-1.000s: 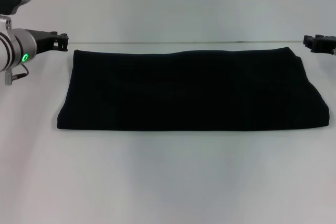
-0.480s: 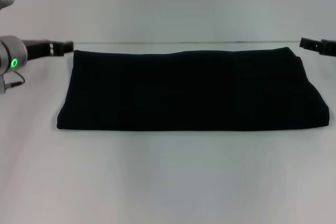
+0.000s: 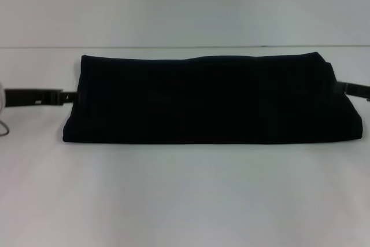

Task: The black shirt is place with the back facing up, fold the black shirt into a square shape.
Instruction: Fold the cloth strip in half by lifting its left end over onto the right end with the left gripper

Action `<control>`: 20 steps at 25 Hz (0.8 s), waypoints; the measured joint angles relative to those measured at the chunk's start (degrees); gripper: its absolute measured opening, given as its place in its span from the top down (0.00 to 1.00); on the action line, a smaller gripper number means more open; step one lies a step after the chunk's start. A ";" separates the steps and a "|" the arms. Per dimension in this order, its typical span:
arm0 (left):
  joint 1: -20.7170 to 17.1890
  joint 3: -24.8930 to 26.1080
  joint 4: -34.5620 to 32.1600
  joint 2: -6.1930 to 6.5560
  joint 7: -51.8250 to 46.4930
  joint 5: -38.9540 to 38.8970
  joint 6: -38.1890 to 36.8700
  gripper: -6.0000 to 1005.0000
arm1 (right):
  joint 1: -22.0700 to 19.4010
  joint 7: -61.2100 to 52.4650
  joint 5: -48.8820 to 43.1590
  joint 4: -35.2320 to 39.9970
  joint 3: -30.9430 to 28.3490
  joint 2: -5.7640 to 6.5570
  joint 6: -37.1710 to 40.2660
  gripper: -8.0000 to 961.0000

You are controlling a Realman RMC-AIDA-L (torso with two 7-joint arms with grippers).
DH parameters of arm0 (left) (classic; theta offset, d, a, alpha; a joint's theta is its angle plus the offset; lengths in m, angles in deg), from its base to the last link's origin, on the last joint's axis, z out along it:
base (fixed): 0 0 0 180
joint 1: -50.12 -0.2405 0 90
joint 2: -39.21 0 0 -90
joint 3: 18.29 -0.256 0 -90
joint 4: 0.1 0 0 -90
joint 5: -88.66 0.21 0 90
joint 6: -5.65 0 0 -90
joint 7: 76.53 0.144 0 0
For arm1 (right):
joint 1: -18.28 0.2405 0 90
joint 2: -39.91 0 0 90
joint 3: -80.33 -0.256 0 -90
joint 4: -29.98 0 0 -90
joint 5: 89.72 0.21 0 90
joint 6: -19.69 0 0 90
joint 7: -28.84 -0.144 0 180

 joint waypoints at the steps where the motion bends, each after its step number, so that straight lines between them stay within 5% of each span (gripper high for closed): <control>1: -0.52 -0.02 -0.38 -0.03 0.08 -0.02 -0.93 0.28 | -0.48 0.02 0.06 0.16 -0.04 0.01 1.07 0.29; 20: -2.91 -0.58 0.70 0.02 0.47 0.65 -2.12 0.28 | -3.77 -0.16 1.13 0.90 0.30 0.87 3.30 0.29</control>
